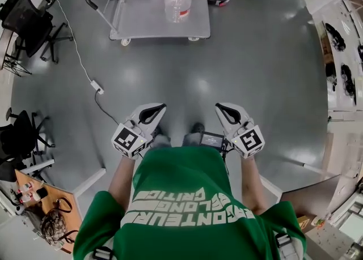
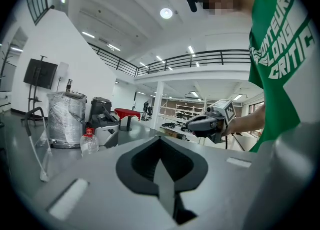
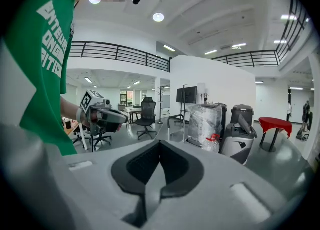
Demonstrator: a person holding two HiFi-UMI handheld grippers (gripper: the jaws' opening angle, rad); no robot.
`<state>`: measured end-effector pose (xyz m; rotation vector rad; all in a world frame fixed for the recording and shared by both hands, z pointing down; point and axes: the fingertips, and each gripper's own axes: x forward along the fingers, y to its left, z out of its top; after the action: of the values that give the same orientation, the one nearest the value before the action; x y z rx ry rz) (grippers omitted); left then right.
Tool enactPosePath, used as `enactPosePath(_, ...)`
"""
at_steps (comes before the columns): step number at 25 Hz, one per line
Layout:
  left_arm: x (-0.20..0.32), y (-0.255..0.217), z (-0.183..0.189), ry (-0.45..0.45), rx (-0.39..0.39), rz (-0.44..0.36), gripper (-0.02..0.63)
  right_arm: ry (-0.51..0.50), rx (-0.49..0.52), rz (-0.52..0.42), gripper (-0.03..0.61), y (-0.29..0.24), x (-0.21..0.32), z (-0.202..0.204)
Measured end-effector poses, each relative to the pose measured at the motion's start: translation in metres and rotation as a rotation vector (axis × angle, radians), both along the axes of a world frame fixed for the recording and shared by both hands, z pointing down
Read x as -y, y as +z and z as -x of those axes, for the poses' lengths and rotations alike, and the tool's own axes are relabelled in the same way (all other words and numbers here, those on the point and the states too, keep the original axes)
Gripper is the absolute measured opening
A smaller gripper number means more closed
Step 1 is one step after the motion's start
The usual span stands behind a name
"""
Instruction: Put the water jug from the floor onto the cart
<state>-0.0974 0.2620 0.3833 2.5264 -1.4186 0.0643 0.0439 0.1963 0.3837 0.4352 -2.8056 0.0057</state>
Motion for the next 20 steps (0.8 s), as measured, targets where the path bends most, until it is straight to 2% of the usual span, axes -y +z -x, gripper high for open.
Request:
enactPosePath(9,0.000,-0.003,0.003,0.022,-0.008,-0.015,0.014,0.018,-0.055,0.021,-0.008,-0.002,-0.007,0.002)
enactPosePath(20,0.001,-0.025,-0.014,0.055,0.000,-0.003,0.014,0.041,-0.033,0.003,-0.008,-0.009,-0.006,-0.009)
